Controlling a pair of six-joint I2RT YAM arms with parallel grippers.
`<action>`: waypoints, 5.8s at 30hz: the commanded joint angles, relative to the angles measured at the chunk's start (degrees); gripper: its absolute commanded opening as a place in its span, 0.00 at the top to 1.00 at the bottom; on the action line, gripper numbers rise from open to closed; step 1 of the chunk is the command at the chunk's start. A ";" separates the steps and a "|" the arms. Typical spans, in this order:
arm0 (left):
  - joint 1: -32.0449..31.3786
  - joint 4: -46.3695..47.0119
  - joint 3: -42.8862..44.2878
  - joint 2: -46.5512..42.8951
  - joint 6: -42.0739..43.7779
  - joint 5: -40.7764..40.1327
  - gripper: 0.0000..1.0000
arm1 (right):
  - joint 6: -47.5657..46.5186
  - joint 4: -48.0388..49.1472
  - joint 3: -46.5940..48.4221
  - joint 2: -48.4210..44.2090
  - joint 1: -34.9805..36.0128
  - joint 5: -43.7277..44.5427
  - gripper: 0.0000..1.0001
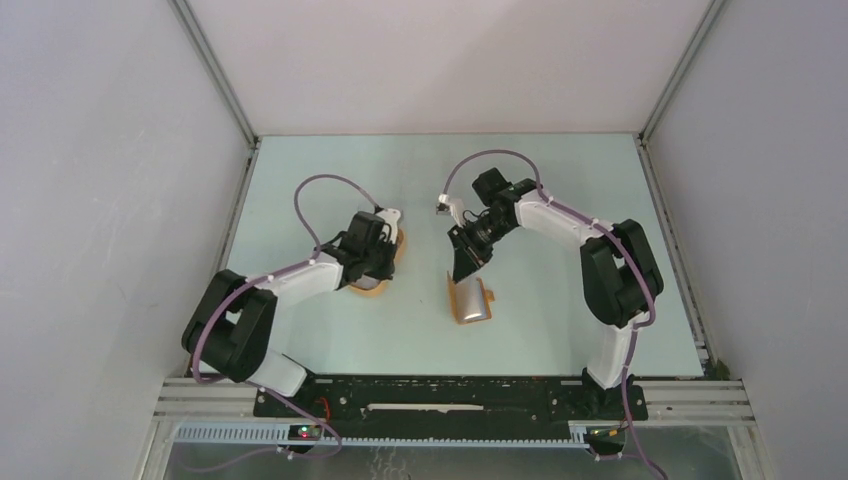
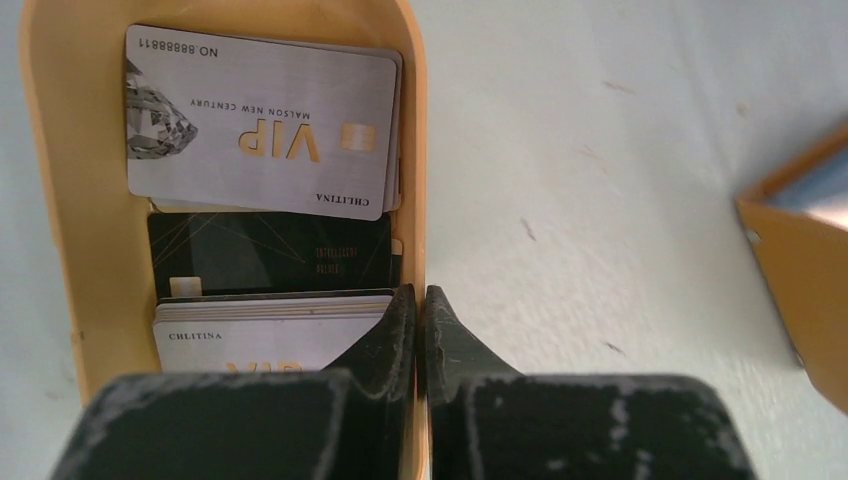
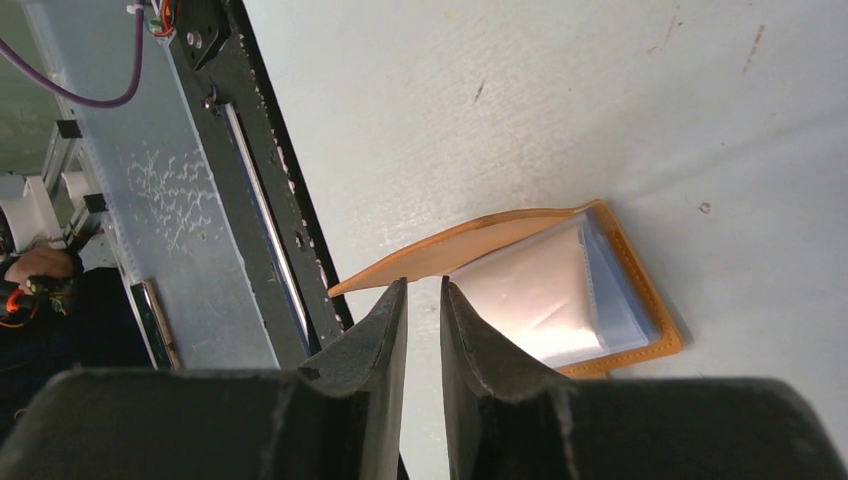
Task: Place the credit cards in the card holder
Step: Move the storage box to the center of the board, then pick up the credit card from the storage box.
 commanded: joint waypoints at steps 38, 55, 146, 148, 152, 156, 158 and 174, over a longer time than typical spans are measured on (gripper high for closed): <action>-0.66 5.00 -23.68 -54.65 -21.13 -8.13 0.03 | 8.02 4.42 25.45 1.52 5.08 1.96 0.00; 1.19 -28.20 -3.56 -62.38 -12.63 -12.61 0.01 | 11.19 -4.02 47.18 26.33 16.89 30.66 0.20; 10.24 -3.83 -24.78 -67.88 -36.51 1.78 0.08 | 11.37 -3.39 44.55 27.16 14.91 20.07 0.61; 10.24 -0.98 -26.20 -66.75 -38.21 1.42 0.12 | 11.38 -3.53 44.37 27.19 14.20 16.97 0.61; 10.19 5.69 -28.91 -62.15 -41.14 1.75 0.16 | 11.87 -3.56 43.91 27.22 12.79 11.33 0.61; 10.24 12.89 -30.45 -56.78 -42.47 2.42 0.16 | 12.36 -3.54 43.71 27.51 11.85 8.68 0.61; 10.24 15.34 -30.89 -54.70 -43.26 1.72 0.15 | 12.51 -3.57 43.71 27.85 11.50 7.65 0.61; 10.24 28.55 -32.82 -39.62 -59.69 -3.80 0.10 | 14.35 -1.54 41.66 27.67 10.21 -1.01 0.60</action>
